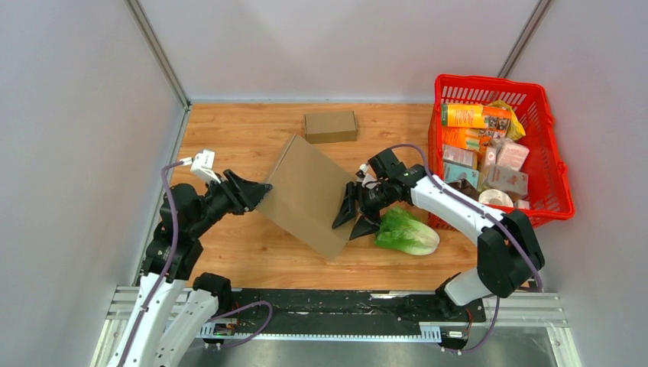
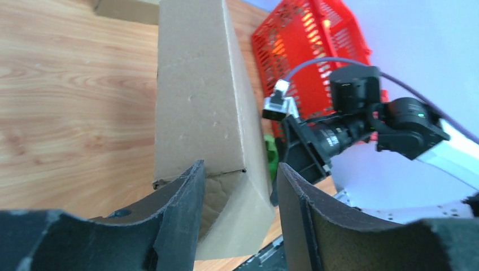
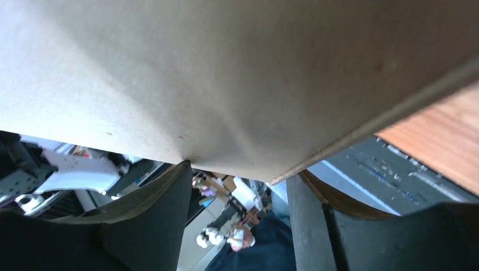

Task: Fold the paper box

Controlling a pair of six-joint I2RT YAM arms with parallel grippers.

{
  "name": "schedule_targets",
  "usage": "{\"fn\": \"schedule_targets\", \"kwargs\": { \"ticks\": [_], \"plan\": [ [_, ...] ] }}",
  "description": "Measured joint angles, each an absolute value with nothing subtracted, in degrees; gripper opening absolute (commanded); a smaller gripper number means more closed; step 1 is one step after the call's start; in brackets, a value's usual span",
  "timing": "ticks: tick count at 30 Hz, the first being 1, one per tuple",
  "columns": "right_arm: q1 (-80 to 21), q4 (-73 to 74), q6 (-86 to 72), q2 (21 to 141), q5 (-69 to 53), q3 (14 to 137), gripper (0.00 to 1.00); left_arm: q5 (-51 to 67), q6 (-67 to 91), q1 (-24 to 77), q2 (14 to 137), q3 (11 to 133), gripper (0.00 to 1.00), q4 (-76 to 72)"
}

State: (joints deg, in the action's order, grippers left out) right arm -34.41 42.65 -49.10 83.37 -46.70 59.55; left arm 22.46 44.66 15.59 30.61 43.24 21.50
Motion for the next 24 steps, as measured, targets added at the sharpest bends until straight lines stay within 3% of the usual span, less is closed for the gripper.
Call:
{"fn": "schedule_targets", "kwargs": {
  "ticks": [4,8,12,16,18,21,24],
  "plan": [
    [-34.4,38.9,-49.1,86.0,-43.1,60.5,0.68,17.1,42.2,15.8,35.1,43.2,0.61,23.3],
    [-34.5,30.5,-51.4,89.4,-39.7,58.3,0.72,11.8,39.7,15.6,48.2,43.9,0.65,20.5],
    [-34.7,25.6,-51.2,91.2,-37.5,56.7,0.85,6.1,34.8,15.2,60.1,48.6,0.68,28.6],
    [-35.2,29.1,-42.8,88.9,-33.6,59.9,0.89,1.8,30.3,13.9,58.0,49.5,0.68,38.1],
    [-35.2,33.2,-37.3,88.9,-31.6,65.1,0.93,0.7,29.2,12.2,54.3,49.5,0.65,41.3],
    [-35.2,38.2,-28.7,89.6,-28.1,75.1,0.95,1.2,29.5,10.5,49.5,49.4,0.5,43.5],
    [-34.7,40.5,-22.5,93.8,-25.3,84.8,0.81,4.6,31.6,10.4,46.6,46.9,0.33,42.3]
  ]
}}
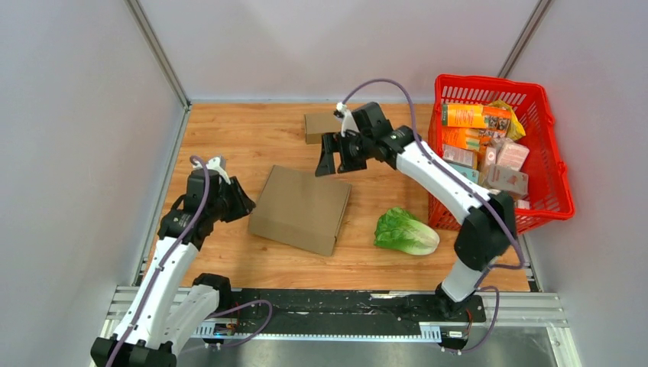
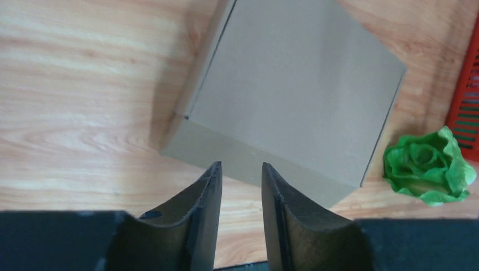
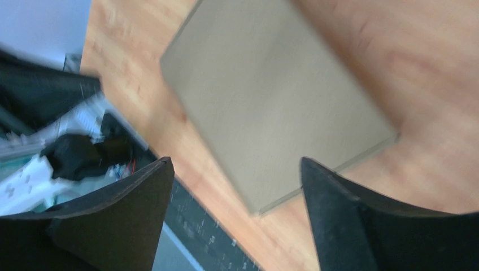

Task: Fold the paper box

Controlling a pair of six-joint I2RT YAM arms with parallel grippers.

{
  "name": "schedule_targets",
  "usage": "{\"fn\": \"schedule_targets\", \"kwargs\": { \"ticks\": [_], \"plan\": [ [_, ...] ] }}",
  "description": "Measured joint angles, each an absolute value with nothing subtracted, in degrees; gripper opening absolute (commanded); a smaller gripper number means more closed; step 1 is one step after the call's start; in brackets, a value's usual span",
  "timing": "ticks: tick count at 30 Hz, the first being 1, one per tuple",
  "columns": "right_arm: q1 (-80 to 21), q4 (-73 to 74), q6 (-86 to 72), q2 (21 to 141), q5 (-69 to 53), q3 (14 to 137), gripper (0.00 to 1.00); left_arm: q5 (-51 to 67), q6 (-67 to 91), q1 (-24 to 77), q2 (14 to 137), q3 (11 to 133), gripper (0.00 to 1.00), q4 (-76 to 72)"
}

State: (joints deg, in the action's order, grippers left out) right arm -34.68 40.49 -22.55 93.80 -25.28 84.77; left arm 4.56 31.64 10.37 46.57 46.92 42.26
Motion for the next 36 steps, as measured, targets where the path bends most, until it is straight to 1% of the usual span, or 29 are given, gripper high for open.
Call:
{"fn": "schedule_targets", "kwargs": {
  "ticks": [1,2,3,4,5,6,8,10,13,18,22,24,26,27,29,31,34,36],
  "plan": [
    [-34.5,40.3,-20.7,96.5,-24.2,88.3,0.77,5.8,32.8,10.4,45.8,45.3,0.24,41.8],
    [-34.2,40.5,-19.4,99.6,-22.9,92.1,0.64,6.8,33.9,10.4,45.4,43.3,0.22,41.3],
    [-34.0,40.1,-18.0,103.6,-21.8,96.0,0.54,7.6,34.9,10.4,45.1,41.2,0.19,40.7],
    [-33.8,39.3,-16.6,106.7,-20.9,98.6,0.46,8.3,35.9,10.4,45.0,39.0,0.12,40.6],
    [-33.7,39.1,-15.8,110.6,-19.9,101.8,0.38,8.6,36.4,10.4,45.3,37.5,0.08,40.6],
    [-33.6,38.8,-15.0,113.6,-19.5,104.0,0.32,8.7,37.2,10.4,45.7,35.6,0.02,40.8],
    [-33.5,38.3,-13.7,119.8,-18.9,108.4,0.25,8.2,38.3,10.4,45.9,33.4,0.0,41.5],
    [-33.6,38.8,-12.3,125.9,-18.4,113.2,0.24,7.4,39.2,10.4,46.6,32.7,0.0,42.1],
    [-34.6,38.7,-9.2,131.0,-16.3,116.6,0.24,6.0,39.8,10.4,49.5,32.7,0.0,41.4],
    [-36.8,37.6,-4.7,133.2,-13.7,117.1,0.25,4.7,39.9,10.4,56.3,32.7,0.0,37.9],
    [-37.9,36.6,-1.4,135.8,-13.8,120.6,0.24,3.4,39.8,10.4,62.3,32.7,0.0,34.3],
    [-38.5,36.5,0.0,137.4,-14.3,122.4,0.17,2.9,39.6,10.4,64.9,32.7,0.0,32.3],
    [-39.0,36.4,0.8,138.4,-15.4,122.8,0.12,2.7,39.1,10.4,67.2,32.8,0.0,29.6],
    [-39.2,36.4,0.8,138.6,-16.1,122.7,0.11,2.7,38.8,10.4,68.8,33.1,0.0,28.1],
    [-39.5,34.6,-0.2,138.4,-18.4,120.6,0.11,2.7,38.1,10.4,72.4,34.2,0.0,26.1],
    [-39.4,30.5,-2.3,136.5,-19.2,115.7,0.11,2.0,37.6,10.1,76.8,36.3,0.0,26.3],
    [-38.0,25.3,-7.4,132.1,-22.0,106.1,0.11,0.7,36.9,9.9,78.6,37.8,0.0,24.8],
    [-37.5,24.3,-9.7,130.8,-22.4,103.3,0.11,0.3,36.5,9.9,80.0,38.8,0.0,23.9]
  ]
}}
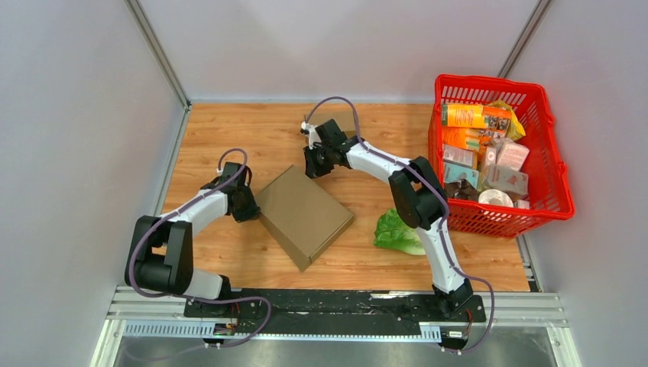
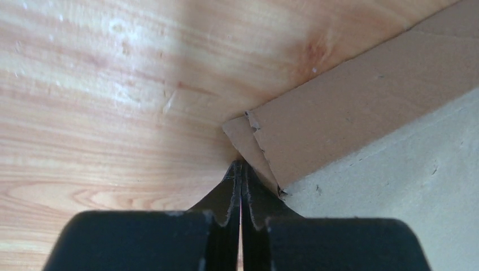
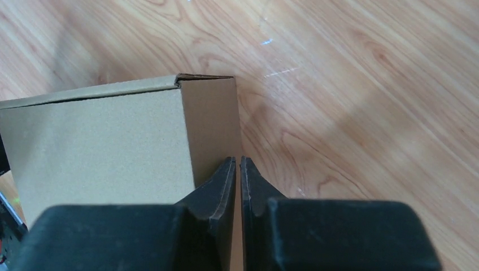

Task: Fold the paper box

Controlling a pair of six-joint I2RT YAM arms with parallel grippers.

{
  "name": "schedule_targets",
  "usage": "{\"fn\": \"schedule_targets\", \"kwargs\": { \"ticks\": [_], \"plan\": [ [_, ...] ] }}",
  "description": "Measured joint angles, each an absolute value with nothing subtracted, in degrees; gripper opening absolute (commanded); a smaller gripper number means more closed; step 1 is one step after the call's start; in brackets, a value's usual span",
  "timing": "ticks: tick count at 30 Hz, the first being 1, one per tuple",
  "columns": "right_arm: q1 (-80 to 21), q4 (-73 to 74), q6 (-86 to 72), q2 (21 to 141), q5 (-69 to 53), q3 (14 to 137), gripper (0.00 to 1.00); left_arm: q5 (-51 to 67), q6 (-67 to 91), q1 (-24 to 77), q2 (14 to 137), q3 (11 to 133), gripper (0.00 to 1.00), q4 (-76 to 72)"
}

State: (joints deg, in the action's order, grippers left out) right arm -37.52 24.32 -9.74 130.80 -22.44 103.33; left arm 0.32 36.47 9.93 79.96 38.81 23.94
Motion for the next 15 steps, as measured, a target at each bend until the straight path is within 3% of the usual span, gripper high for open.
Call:
{"fn": "schedule_targets", "kwargs": {
  "ticks": [7,12,15],
  "plan": [
    [-36.7,27.9,-12.1,130.7,-19.5,104.2,0.15,-2.1,35.4,9.4,80.9,41.7,0.14,25.8],
    [-35.8,31.7,-11.0,130.8,-19.3,104.5,0.14,-2.5,36.0,5.8,76.9,41.7,0.02,27.2],
    [-35.7,33.2,-10.7,131.2,-18.9,106.0,0.14,-2.7,35.8,4.2,78.3,42.6,0.0,28.8]
  ]
}}
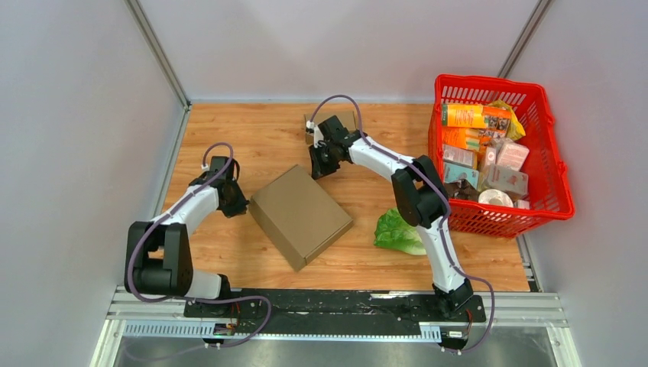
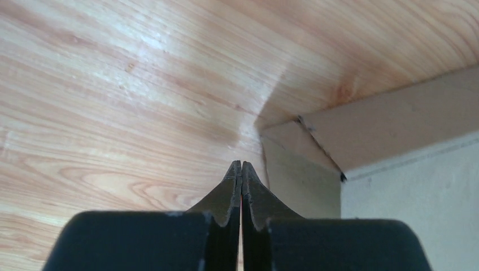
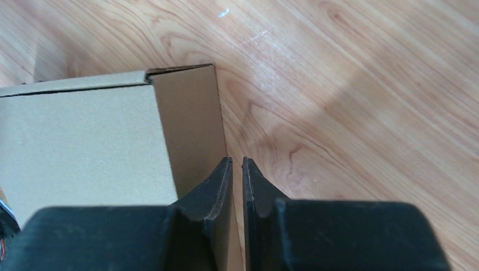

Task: Fold the paper box

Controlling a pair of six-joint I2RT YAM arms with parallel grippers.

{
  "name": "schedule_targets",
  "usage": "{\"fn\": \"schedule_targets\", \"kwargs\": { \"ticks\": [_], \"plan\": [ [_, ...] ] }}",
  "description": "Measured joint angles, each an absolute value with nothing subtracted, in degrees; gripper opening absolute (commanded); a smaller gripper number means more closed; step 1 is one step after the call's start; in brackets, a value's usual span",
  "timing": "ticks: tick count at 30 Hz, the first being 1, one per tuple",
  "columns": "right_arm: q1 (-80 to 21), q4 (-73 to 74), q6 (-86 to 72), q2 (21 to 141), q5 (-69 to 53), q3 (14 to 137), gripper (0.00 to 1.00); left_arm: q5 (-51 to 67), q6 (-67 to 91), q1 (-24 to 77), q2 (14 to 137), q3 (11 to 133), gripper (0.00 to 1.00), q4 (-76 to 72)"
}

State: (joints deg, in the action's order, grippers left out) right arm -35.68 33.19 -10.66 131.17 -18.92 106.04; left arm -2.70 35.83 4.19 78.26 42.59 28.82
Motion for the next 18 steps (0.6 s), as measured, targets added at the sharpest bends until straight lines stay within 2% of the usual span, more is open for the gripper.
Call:
{"fn": "schedule_targets", "kwargs": {
  "ticks": [13,16,18],
  "plan": [
    [-35.6,29.3,-15.5,132.1,-22.9,106.5,0.11,4.1,35.7,4.1,92.8,50.6,0.0,23.0],
    [-34.2,26.1,-19.2,132.1,-24.8,104.7,0.13,3.5,35.8,4.2,93.6,51.6,0.07,22.8],
    [-33.7,25.6,-20.5,132.1,-24.9,104.2,0.17,2.2,35.9,4.7,93.0,51.4,0.2,22.9]
  ]
}}
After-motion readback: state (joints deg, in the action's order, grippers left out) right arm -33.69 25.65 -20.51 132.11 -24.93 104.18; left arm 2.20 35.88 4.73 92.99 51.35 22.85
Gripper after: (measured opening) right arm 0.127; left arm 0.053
